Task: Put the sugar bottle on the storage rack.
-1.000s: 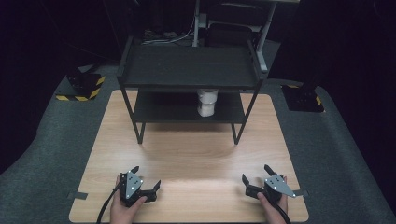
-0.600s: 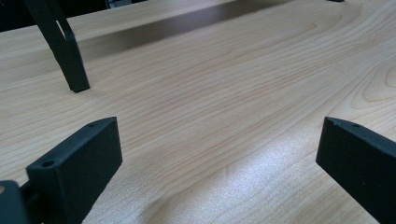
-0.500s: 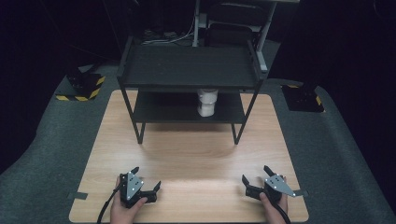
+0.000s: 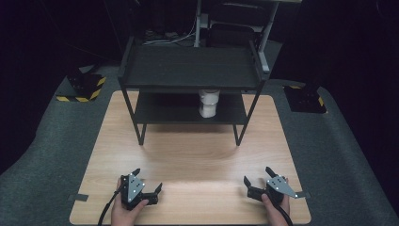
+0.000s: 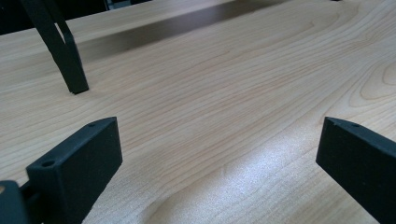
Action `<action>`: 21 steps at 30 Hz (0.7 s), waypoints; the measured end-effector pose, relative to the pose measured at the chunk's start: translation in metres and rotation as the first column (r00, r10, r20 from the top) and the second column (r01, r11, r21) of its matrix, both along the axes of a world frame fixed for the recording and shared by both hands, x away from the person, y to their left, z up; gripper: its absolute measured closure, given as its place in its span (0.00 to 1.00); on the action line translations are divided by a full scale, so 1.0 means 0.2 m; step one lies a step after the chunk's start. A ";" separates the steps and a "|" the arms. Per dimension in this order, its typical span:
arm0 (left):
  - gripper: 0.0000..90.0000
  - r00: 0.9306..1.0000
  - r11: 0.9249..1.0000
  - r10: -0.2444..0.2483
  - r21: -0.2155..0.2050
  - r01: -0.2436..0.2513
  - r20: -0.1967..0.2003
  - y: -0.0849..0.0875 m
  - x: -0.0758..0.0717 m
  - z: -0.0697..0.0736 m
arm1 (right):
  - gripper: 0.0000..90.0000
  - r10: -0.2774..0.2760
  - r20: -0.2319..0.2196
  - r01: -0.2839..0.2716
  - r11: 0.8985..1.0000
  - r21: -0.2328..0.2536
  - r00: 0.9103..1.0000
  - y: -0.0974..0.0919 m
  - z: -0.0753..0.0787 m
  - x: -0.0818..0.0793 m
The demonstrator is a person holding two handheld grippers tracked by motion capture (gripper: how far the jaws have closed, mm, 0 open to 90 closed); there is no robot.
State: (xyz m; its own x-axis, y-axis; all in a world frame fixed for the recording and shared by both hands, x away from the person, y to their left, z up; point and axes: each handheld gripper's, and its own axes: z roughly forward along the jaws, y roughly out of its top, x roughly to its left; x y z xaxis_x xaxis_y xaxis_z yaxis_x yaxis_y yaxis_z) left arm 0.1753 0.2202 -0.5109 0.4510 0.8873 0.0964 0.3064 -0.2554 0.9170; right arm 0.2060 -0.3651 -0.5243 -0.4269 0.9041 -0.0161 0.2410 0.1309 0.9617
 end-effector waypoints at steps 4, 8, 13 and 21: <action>0.01 1.000 1.000 -0.002 -0.001 0.002 -0.003 0.00 0.00 0.00 | 0.00 0.006 0.004 -0.006 1.000 -0.009 1.000 0.00 0.00 0.00; 0.01 1.000 1.000 -0.004 0.001 0.004 -0.008 0.00 0.01 0.01 | 0.00 0.005 0.005 -0.005 1.000 -0.010 1.000 0.00 0.00 0.00; 0.01 1.000 1.000 -0.003 0.004 0.003 -0.001 0.00 0.00 0.00 | 0.00 0.008 0.004 -0.008 1.000 -0.009 1.000 0.00 0.00 0.00; 0.01 1.000 1.000 -0.004 0.003 0.004 0.005 0.00 0.00 0.00 | 0.00 0.015 0.003 -0.015 1.000 -0.008 1.000 0.00 0.00 0.01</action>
